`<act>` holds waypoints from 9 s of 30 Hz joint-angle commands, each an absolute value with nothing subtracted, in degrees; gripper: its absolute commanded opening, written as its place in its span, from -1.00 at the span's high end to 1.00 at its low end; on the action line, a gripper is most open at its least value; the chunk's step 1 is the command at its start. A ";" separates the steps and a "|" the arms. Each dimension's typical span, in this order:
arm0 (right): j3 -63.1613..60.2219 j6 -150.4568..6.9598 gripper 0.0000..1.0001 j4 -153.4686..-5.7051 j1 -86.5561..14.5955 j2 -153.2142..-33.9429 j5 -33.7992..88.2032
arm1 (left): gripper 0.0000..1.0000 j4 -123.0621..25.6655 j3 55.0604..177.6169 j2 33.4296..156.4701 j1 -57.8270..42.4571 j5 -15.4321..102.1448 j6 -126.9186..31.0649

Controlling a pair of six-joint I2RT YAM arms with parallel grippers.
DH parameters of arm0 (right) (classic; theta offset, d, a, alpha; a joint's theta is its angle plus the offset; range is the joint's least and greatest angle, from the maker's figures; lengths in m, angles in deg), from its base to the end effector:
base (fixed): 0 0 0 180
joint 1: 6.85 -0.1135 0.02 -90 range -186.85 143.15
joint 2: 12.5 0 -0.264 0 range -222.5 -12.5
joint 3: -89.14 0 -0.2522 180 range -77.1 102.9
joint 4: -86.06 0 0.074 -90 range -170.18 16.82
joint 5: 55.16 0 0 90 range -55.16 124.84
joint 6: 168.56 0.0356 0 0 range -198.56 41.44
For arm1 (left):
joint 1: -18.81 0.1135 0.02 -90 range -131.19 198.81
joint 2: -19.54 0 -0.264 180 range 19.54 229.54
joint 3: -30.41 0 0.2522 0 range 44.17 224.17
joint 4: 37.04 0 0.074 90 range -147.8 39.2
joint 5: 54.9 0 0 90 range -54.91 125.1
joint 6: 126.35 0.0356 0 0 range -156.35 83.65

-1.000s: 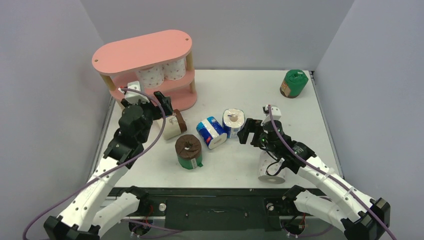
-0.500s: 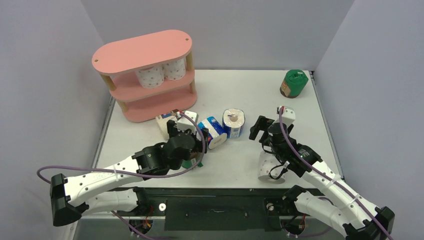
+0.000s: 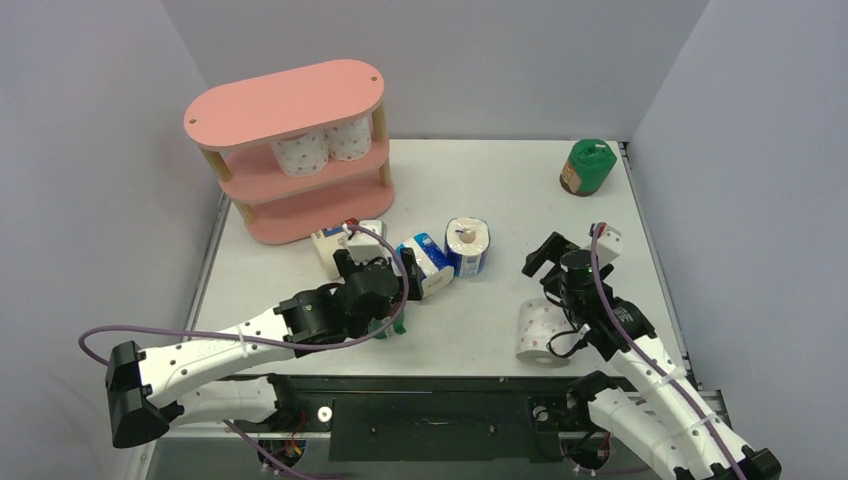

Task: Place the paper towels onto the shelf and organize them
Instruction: Adjust the paper towel at the center of the board, then pick up the paper towel from the center of the board.

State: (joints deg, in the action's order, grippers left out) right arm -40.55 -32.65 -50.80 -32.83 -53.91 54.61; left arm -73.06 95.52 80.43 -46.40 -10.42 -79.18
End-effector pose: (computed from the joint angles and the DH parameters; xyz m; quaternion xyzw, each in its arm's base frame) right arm 0.1491 0.0593 0.2667 0.2298 0.8438 0.1476 0.4620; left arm 0.1183 -0.1956 0.3106 -0.0282 0.8269 -0.1643 0.5370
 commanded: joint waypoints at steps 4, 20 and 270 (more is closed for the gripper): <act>-39.02 -32.58 -0.79 -54.48 -29.68 -57.06 46.05 | -0.93 -64.35 87.67 73.37 -46.23 2.08 -78.34; -37.26 -27.69 -0.82 -29.66 -22.47 -53.44 54.85 | -0.93 -53.39 87.75 85.30 -46.40 24.33 -75.44; -47.69 -29.05 -0.77 -47.19 -40.08 -43.26 52.02 | -0.42 -84.61 113.08 104.65 -35.41 22.34 -71.45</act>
State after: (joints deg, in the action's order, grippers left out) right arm -48.31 -28.43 -46.07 -40.22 -43.72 51.22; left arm -84.41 109.79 104.12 -35.16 22.49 -73.51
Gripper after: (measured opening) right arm 0.888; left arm 0.726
